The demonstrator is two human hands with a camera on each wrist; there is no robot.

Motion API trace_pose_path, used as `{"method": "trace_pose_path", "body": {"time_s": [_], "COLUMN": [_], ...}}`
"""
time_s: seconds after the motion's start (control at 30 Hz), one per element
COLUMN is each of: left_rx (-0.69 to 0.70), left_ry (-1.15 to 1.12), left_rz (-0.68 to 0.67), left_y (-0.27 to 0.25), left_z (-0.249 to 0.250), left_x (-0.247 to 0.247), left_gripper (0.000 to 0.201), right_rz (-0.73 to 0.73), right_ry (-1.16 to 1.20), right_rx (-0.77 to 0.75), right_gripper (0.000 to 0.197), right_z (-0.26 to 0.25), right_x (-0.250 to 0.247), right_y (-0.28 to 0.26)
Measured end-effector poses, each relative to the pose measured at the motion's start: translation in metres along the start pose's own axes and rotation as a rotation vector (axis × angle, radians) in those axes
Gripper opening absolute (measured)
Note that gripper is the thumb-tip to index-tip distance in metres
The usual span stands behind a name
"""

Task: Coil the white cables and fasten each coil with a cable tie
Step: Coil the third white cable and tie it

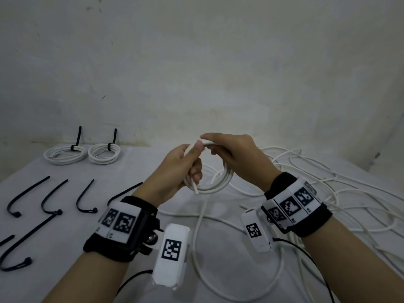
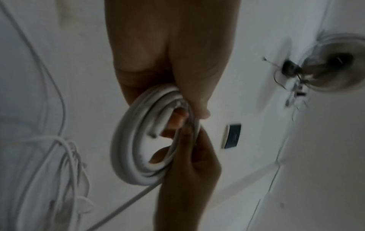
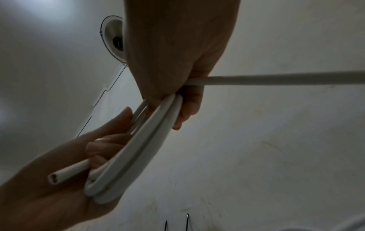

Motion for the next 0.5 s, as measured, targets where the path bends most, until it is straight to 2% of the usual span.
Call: {"method": "trace_pose_path", "body": {"time_s": [0.07, 0.13, 0.27, 0.43, 0.5], "left_rx": [-0.065, -0.072, -0.032, 0.007, 0.011], "left_ry": [-0.041, -0.062, -0.176, -0.319, -0.34], "left_rz": [0.005, 0.052, 0.174, 0.273, 0.292], "left_y": [0.0, 0.002, 0.007, 0.014, 0.014], "left_z": [-0.002, -0.002, 0.002, 0.01, 0.009], "left_x": [-0.001, -0.004, -0.016, -0.038, -0.042], "left_gripper": [0.038, 0.039, 0.041, 0.043, 0.043], "right_rz": [-0.042, -0.075, -0.165, -0.422, -0.349], "right_ry": [0.002, 0.037, 0.224, -0.357, -0.401], "right_rx": [0.015, 0.073, 0.403, 0.624, 0.707], "right_gripper": [0.026, 0.027, 0.011, 0.013, 0.014], "right_z": [-0.001, 0.003, 0.055, 0.142, 0.163], "right_x": [0.005, 0.009, -0.001, -0.01, -0.023], "right_y": [0.0, -0.002, -0.016, -0.052, -0.054]}}
Point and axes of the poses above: each hand's wrist, its own y-axis towards the middle knuckle, its own x-axis out of the palm, z = x × y, the point moved 8 cm from there along y, towards the middle knuckle, and after that the axes turned 15 degrees about x, right-handed, at the moved point
